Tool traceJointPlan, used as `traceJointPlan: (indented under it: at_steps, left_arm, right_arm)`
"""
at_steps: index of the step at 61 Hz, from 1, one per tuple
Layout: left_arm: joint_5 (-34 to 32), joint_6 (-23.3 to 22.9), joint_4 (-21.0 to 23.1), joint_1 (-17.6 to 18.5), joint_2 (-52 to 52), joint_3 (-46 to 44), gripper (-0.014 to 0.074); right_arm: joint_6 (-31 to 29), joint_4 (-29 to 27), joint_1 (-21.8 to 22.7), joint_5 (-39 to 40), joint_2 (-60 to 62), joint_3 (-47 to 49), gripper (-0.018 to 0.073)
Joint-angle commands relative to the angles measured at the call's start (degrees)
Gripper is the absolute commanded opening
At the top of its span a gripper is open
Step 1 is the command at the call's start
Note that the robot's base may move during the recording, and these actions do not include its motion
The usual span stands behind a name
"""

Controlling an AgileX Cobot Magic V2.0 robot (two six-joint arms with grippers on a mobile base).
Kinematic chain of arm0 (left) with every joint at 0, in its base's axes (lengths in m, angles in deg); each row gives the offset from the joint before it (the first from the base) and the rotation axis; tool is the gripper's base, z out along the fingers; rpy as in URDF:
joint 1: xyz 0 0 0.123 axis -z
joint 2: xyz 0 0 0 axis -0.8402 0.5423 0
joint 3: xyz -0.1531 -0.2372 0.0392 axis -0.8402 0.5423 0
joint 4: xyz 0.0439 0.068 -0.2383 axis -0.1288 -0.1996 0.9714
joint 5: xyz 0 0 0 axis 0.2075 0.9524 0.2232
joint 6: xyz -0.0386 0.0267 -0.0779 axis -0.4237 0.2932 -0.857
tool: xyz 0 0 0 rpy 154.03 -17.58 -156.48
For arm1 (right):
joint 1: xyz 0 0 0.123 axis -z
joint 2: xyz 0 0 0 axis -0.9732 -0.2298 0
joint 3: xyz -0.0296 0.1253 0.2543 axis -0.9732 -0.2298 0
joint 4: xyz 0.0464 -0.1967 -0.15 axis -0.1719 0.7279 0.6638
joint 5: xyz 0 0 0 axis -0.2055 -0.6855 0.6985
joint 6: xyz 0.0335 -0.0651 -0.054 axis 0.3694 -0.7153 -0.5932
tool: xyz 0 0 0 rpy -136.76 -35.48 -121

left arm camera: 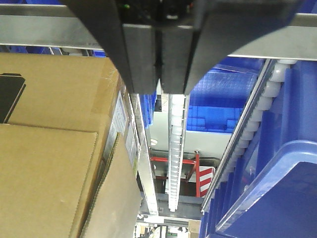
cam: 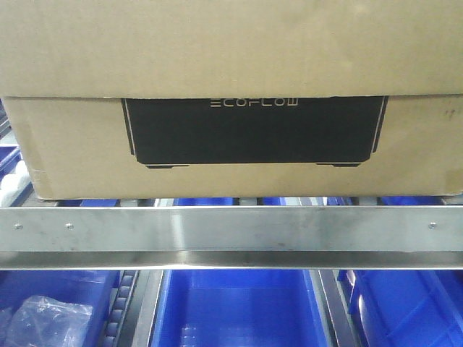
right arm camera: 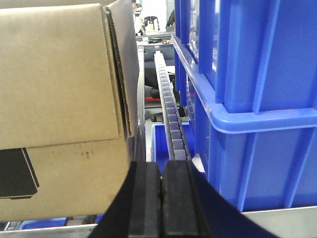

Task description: Grab box from left shelf to table start

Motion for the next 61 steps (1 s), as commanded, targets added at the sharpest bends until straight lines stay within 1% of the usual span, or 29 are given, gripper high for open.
traceJointPlan:
  at_steps: [1,9,17,21,25,28,32,35,40,52,61]
  left_arm:
    - [-5.26,-0.57,0.03,0.0,-0.63,1.59,-0.008]
    - [-5.26,-0.57,0.03,0.0,-0.63,1.59,-0.008]
    - [-5.11,-0.57,1.97,0.0,-0.63,0.64,-0.008]
    - [-3.12,-0.57,3.03,0.0,-0.63,-1.01,-0.0079]
    - [1.89,-0.57,3.17,0.0,-0.4,-4.23,-0.0079]
    - [5.66,-0.42,2.43,0.0,0.12,-6.91,-0.0079]
    - [9.83,-0.32,-0.06,0.0,1.32,-10.71,-0.0079]
    - [11.57,-0.32,-2.24,0.0,2.43,-13.27,-0.0079]
    - [12.52,-0.32,-5.11,0.0,4.81,-17.28,-0.0079]
    - [12.67,-0.32,-5.28,0.0,13.91,-26.02,-0.0076]
    - [12.79,-0.29,-5.37,0.0,22.44,-30.23,-0.0076]
  right_arm:
    - [-0.57,0.48,0.34,5.2,0.21,0.2,0.0018]
    - [-0.57,0.48,0.34,5.2,0.21,0.2,0.0018]
    - [-0.57,0.48,0.34,5.2,0.21,0.2,0.0018]
    - [-0.57,0.48,0.34,5.2,0.21,0.2,0.0018]
    - [-0.57,0.48,0.34,5.2,0.21,0.2,0.0018]
    - [-0.57,0.48,0.34,5.2,0.21,0.2,0.0018]
    - [-0.57,0.48,0.34,5.2,0.21,0.2,0.0018]
    - [-0.57,0.48,0.34,5.2,0.21,0.2,0.0018]
    - [-0.57,0.48,0.34,5.2,0.21,0.2,0.0018]
    - [-0.57,0.48,0.34,5.2,0.21,0.2,0.0018]
    - [-0.57,0.48,0.34,5.2,0.21,0.2,0.0018]
